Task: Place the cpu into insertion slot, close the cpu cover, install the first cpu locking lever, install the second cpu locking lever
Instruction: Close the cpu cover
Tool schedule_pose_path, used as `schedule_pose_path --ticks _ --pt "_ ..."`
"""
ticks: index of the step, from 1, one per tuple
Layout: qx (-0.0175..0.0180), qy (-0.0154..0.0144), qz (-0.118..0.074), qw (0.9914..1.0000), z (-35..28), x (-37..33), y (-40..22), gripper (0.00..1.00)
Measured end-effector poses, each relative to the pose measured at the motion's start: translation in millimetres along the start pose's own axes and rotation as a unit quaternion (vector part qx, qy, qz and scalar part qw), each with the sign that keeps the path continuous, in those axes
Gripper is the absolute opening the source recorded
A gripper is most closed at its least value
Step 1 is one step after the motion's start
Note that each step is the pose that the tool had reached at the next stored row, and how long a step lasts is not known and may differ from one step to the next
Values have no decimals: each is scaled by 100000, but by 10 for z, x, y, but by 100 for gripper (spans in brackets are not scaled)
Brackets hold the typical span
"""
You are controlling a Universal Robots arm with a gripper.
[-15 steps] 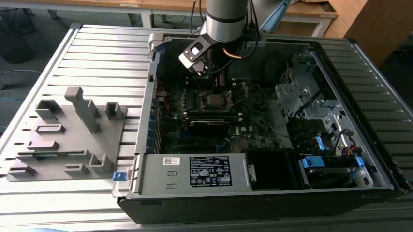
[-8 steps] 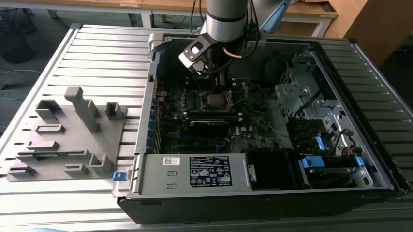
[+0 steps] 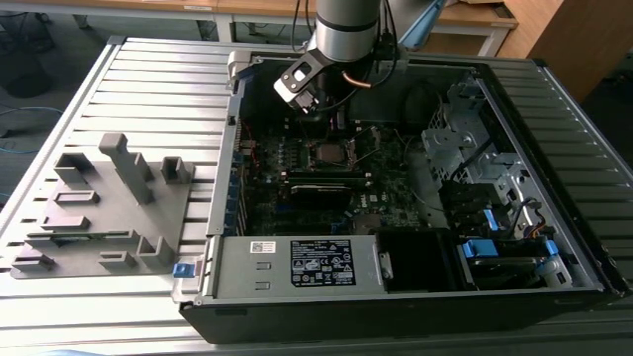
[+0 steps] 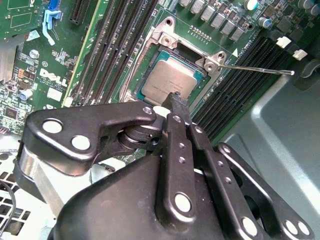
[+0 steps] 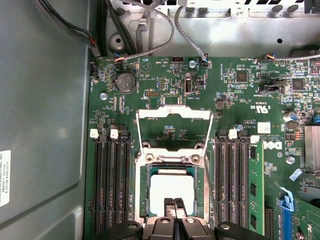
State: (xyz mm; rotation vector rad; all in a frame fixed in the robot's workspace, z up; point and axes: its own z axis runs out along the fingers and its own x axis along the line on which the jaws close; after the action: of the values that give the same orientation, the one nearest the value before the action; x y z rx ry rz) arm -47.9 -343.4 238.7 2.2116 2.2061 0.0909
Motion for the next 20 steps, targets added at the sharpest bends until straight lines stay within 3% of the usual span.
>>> schedule_pose_path --ticks 20 --pt "-1 3 3 100000 -59 2 3 11"
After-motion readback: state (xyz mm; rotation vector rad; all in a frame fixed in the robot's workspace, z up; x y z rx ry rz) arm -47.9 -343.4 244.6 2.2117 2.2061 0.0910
